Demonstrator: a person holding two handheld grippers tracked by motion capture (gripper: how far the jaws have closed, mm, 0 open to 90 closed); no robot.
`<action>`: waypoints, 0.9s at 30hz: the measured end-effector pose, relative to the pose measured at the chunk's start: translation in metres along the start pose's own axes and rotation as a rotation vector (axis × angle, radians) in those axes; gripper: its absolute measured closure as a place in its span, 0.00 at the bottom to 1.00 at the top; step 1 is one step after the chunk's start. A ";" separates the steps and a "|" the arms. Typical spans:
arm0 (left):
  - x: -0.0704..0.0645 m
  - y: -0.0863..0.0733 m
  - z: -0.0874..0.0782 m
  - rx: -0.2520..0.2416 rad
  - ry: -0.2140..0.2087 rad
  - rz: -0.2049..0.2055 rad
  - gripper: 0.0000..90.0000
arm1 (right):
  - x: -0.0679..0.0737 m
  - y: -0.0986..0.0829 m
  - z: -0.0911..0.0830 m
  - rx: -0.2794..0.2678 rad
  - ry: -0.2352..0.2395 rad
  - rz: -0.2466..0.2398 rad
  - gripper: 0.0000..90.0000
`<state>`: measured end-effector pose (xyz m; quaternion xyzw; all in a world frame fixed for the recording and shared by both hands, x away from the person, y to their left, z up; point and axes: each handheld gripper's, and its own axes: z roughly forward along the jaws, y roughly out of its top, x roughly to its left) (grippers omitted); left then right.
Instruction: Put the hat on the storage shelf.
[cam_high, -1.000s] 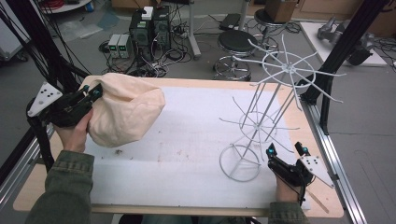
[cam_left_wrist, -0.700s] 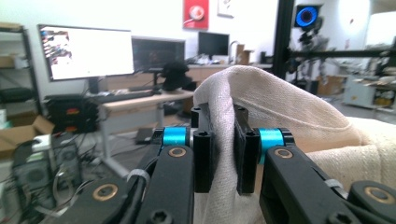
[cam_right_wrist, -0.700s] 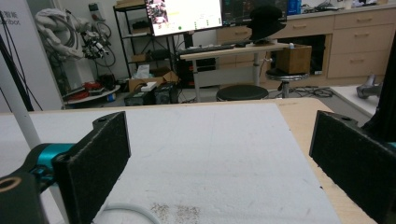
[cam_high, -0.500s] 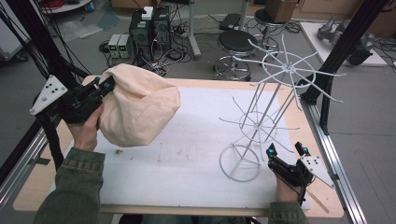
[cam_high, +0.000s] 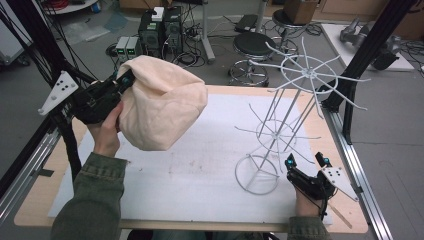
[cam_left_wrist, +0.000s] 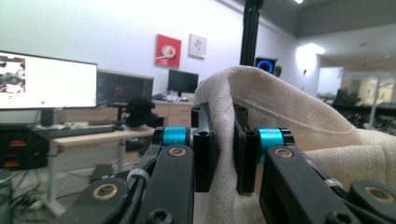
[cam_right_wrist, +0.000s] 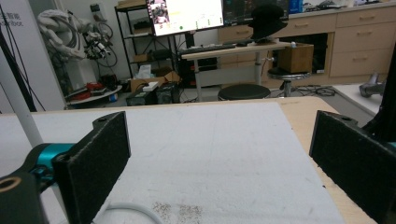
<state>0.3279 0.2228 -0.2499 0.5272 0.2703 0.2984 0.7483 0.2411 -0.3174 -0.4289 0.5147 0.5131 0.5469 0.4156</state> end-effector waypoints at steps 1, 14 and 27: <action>-0.002 0.001 0.002 -0.006 -0.006 -0.001 0.90 | 0.000 0.000 0.000 0.000 0.001 0.000 0.05; -0.008 0.006 0.028 -0.098 -0.081 -0.103 0.90 | 0.000 0.000 -0.001 0.002 0.008 0.005 0.05; -0.021 0.021 0.051 -0.190 -0.153 -0.141 0.90 | -0.002 0.000 -0.002 0.000 0.009 0.006 0.05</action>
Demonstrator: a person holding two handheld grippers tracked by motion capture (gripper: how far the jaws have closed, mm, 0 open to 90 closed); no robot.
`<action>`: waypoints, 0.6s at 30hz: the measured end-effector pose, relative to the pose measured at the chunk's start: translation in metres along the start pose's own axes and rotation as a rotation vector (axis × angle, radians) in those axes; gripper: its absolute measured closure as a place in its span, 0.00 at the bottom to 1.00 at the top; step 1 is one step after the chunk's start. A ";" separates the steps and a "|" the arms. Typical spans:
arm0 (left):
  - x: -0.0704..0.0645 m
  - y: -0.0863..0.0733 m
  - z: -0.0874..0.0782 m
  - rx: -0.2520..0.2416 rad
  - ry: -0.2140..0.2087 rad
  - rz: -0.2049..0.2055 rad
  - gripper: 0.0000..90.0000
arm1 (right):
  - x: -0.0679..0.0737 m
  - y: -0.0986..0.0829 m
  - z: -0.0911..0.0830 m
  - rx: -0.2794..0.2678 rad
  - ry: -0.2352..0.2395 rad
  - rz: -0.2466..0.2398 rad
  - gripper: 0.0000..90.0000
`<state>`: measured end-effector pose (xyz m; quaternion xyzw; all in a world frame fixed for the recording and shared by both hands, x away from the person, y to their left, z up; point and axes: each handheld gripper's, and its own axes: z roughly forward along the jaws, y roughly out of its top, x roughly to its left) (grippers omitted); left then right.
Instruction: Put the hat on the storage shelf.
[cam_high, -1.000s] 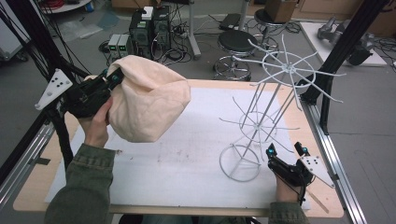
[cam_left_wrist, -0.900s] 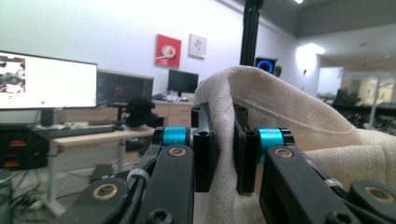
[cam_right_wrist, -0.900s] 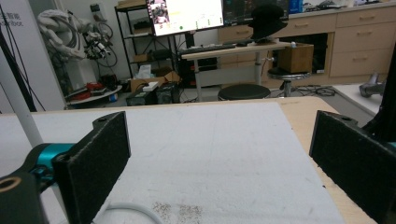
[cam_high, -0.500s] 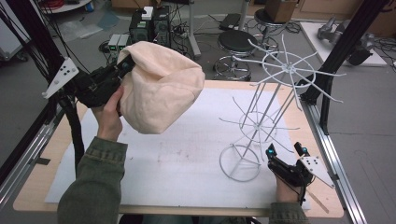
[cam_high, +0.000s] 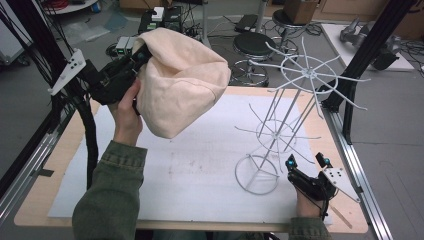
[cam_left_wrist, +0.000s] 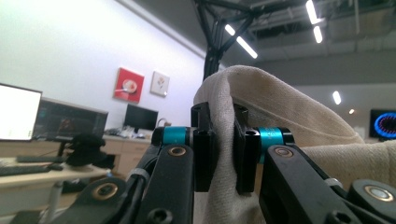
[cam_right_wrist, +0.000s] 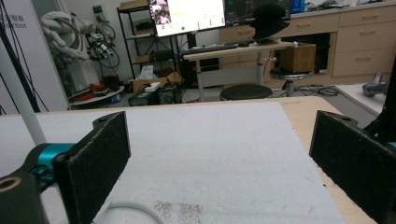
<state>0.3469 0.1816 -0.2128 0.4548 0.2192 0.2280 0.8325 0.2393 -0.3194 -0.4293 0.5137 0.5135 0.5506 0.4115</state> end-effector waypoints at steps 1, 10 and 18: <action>-0.001 0.001 0.003 -0.015 -0.005 -0.012 0.90 | 0.000 0.000 0.000 0.000 0.000 0.001 0.05; -0.011 0.003 0.028 -0.051 -0.062 -0.071 0.90 | -0.003 0.000 0.000 -0.007 0.008 0.002 0.05; -0.013 0.003 0.047 -0.104 -0.091 -0.137 0.90 | -0.004 0.000 -0.002 -0.002 0.019 0.004 0.05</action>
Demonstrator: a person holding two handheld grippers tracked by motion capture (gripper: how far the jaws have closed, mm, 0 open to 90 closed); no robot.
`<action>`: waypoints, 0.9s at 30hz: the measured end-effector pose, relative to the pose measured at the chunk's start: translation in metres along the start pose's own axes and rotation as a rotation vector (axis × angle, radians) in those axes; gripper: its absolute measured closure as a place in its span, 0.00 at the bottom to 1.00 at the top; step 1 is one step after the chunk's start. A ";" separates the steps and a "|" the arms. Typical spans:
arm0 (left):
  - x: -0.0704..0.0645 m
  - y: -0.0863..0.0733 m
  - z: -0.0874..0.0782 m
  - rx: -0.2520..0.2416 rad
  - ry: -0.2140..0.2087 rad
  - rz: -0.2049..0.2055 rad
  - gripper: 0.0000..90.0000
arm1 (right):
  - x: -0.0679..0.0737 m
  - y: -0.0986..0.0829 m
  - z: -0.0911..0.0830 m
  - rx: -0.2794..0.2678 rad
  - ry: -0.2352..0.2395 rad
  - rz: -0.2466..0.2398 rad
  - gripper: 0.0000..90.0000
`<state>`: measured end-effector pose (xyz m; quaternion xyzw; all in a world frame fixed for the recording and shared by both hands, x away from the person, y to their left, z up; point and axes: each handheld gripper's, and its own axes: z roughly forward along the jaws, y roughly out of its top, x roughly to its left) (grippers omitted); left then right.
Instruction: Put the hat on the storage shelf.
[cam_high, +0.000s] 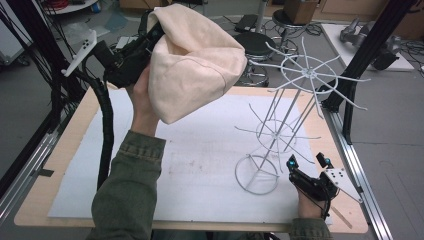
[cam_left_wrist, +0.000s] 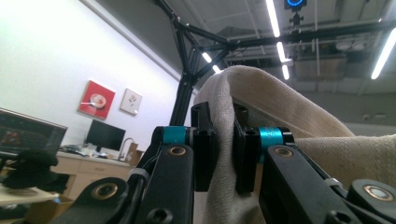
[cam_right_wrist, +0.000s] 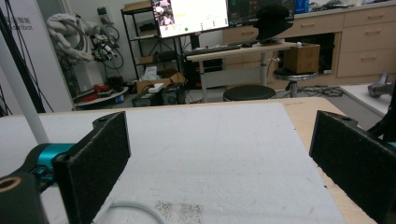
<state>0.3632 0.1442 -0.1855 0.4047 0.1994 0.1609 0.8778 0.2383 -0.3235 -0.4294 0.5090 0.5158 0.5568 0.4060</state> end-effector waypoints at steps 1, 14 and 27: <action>0.000 0.000 0.003 -0.004 -0.002 -0.003 0.90 | 0.000 0.000 0.000 0.000 0.001 0.001 0.05; -0.006 -0.002 0.040 -0.023 -0.002 -0.019 0.90 | -0.002 0.000 -0.001 -0.005 0.002 0.006 0.05; 0.016 -0.049 0.031 0.029 -0.003 -0.114 0.90 | -0.002 0.000 -0.002 -0.001 0.007 0.008 0.05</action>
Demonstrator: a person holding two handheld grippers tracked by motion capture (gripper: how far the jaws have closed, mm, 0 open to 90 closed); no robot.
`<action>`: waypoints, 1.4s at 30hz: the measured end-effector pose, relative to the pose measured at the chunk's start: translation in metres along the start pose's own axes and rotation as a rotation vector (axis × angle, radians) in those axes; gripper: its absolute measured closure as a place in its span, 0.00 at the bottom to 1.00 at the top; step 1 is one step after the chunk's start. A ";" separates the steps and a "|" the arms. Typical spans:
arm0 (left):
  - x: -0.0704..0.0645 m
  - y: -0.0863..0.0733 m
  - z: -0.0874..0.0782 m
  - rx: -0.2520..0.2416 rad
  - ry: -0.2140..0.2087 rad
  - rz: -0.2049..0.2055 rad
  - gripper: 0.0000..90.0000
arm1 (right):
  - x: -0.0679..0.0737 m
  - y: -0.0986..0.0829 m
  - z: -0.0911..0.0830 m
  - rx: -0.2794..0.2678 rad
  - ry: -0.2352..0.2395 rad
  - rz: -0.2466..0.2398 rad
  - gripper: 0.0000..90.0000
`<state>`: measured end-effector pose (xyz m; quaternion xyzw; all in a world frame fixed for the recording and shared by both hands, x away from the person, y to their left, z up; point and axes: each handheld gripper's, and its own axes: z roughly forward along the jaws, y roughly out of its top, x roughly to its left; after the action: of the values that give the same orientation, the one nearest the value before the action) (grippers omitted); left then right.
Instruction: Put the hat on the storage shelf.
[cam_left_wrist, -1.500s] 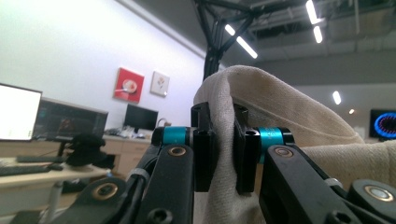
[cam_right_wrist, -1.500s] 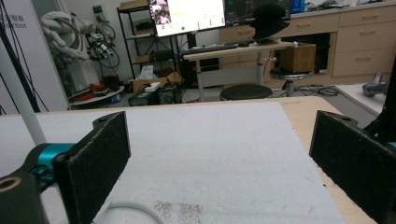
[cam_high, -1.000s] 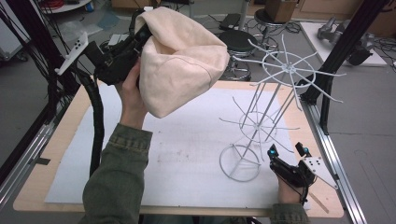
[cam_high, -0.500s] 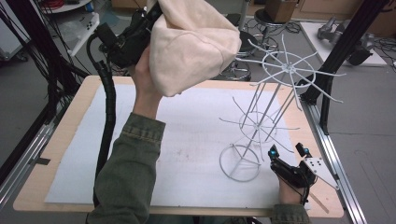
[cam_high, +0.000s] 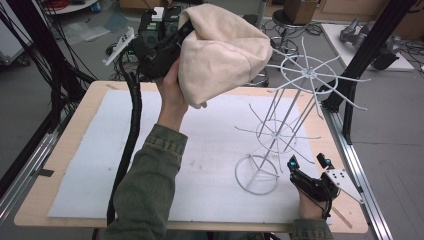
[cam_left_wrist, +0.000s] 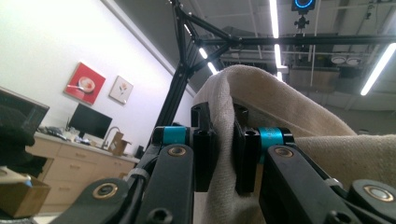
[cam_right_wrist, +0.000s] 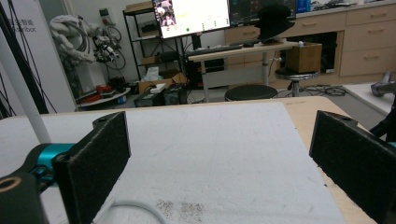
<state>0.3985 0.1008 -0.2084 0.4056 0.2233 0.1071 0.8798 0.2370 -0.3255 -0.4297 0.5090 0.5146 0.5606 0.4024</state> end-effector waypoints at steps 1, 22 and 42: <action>0.002 -0.002 -0.002 0.006 -0.001 -0.002 0.90 | 0.000 0.000 0.000 -0.001 0.000 -0.003 0.05; 0.003 -0.055 -0.028 0.183 -0.086 0.158 0.89 | 0.001 0.000 0.001 0.002 -0.002 0.000 0.05; 0.005 -0.092 -0.037 0.307 -0.086 0.188 0.86 | 0.000 0.000 0.001 -0.002 -0.003 -0.008 0.05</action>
<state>0.3861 0.0677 -0.3009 0.5583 0.1605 0.1360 0.8025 0.2376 -0.3254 -0.4297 0.5073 0.5153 0.5590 0.4058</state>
